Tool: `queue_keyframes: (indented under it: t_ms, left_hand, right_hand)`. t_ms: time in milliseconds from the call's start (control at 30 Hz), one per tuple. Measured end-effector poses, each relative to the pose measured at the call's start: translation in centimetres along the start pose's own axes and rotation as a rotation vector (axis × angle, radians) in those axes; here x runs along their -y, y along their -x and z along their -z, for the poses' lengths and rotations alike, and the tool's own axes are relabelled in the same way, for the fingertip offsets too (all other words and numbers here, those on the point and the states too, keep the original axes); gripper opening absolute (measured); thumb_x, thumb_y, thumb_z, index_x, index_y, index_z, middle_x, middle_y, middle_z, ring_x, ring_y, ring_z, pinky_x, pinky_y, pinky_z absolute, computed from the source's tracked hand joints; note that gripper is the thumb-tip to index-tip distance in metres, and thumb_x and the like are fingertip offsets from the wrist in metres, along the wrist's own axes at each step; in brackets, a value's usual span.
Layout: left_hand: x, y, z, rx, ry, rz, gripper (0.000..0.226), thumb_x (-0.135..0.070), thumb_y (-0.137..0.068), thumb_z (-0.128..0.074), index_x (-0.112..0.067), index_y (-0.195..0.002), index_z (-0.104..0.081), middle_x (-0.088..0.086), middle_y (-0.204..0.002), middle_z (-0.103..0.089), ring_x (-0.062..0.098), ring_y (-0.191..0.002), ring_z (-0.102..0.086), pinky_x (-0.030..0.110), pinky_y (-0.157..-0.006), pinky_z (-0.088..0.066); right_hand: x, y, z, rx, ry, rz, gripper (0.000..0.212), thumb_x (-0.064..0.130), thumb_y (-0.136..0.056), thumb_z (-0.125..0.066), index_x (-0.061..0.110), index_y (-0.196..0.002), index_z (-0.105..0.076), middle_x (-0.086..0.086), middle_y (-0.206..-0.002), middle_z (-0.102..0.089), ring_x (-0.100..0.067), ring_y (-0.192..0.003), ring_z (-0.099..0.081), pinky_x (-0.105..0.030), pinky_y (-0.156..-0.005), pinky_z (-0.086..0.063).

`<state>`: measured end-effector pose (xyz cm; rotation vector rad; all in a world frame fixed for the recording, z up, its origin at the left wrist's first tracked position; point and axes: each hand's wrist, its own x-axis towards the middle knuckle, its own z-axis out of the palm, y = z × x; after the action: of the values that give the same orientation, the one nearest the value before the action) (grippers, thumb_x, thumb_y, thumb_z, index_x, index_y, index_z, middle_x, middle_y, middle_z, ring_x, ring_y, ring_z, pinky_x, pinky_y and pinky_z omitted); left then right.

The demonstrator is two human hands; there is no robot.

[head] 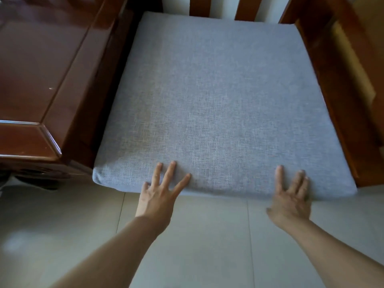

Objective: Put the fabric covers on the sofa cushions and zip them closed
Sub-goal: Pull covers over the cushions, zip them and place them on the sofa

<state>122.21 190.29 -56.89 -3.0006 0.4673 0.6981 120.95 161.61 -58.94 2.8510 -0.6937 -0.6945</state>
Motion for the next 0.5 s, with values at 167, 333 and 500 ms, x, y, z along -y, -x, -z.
queue_keyframes:
  t_ms: [167,333,500]
  left_hand:
    - [-3.4,2.6,1.0,0.154,-0.046,-0.051,0.091,-0.001,-0.083,-0.051,-0.035,-0.148,0.003,-0.004,-0.153,0.028,0.029,-0.144,0.010,0.038,-0.106,-0.033]
    - [-6.0,3.8,5.5,0.188,0.009,0.010,0.073,-0.006,-0.087,-0.052,-0.027,-0.146,-0.017,-0.001,-0.157,-0.007,0.020,-0.141,-0.017,0.038,-0.106,-0.032]
    - [-7.1,7.5,12.7,0.159,0.105,0.083,0.050,-0.001,-0.088,-0.039,-0.023,-0.134,-0.040,-0.002,-0.131,-0.047,0.019,-0.120,-0.045,0.032,-0.095,-0.037]
  right_hand:
    - [-5.3,1.7,3.0,0.252,0.038,-0.012,0.091,0.020,-0.089,-0.054,0.014,-0.147,0.016,-0.025,-0.152,0.016,-0.037,-0.143,-0.003,-0.040,-0.111,-0.025]
    - [-4.4,4.9,7.0,0.275,0.020,0.168,0.070,0.024,-0.090,-0.048,0.016,-0.148,-0.009,-0.013,-0.152,-0.012,-0.029,-0.139,-0.017,-0.042,-0.112,-0.022]
    - [-3.9,10.2,13.7,0.221,-0.050,0.301,0.058,0.011,-0.088,-0.049,0.013,-0.141,-0.025,-0.013,-0.148,-0.018,-0.028,-0.134,-0.026,-0.038,-0.109,-0.027]
